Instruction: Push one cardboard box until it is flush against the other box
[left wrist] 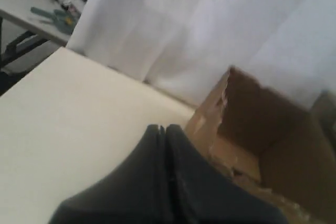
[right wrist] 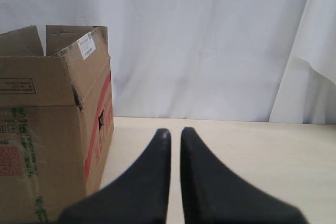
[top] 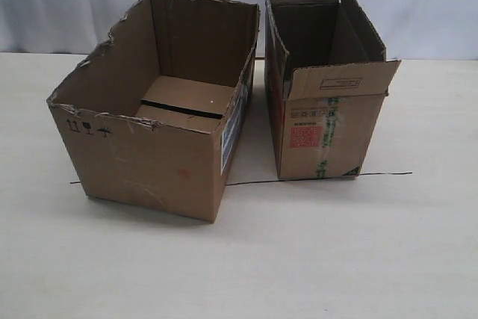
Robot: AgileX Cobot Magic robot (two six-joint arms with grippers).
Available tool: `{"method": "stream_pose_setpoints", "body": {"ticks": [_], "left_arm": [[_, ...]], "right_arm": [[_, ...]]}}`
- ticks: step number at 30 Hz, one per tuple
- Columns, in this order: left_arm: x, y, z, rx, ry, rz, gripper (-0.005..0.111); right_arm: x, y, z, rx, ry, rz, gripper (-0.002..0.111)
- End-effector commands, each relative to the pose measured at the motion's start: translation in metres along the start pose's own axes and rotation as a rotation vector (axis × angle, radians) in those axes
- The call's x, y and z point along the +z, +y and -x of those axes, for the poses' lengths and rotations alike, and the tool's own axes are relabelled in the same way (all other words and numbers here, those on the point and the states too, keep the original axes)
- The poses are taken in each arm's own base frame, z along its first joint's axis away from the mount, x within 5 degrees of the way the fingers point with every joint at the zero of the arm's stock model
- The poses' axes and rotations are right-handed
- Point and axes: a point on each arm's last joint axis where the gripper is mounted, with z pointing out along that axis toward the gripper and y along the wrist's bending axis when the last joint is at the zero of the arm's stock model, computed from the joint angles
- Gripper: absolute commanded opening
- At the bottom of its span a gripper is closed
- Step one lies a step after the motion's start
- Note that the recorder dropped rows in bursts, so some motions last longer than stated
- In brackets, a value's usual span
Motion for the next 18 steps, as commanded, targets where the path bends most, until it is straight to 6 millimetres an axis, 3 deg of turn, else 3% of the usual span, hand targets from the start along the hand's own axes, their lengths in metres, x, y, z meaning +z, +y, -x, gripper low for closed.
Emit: {"method": "stream_pose_setpoints", "body": {"ticks": [1, 5, 9, 13, 18], "left_arm": [[0.036, -0.026, 0.008, 0.22, 0.412, -0.121, 0.0], [0.076, -0.036, -0.005, 0.274, 0.698, -0.252, 0.0], [0.105, -0.031, -0.017, 0.302, 0.858, -0.22, 0.0], [0.11, -0.044, -0.028, 0.379, 0.934, -0.223, 0.0], [0.113, -0.076, -0.047, 0.456, 0.915, -0.248, 0.0]], "right_arm": [[0.0, 0.0, -0.002, 0.004, 0.005, 0.001, 0.005], [0.0, 0.0, -0.002, 0.004, 0.005, 0.001, 0.005], [0.0, 0.0, -0.002, 0.004, 0.005, 0.001, 0.005], [0.0, 0.0, -0.002, 0.004, 0.005, 0.001, 0.005], [0.0, 0.0, -0.002, 0.004, 0.005, 0.001, 0.005]]}}
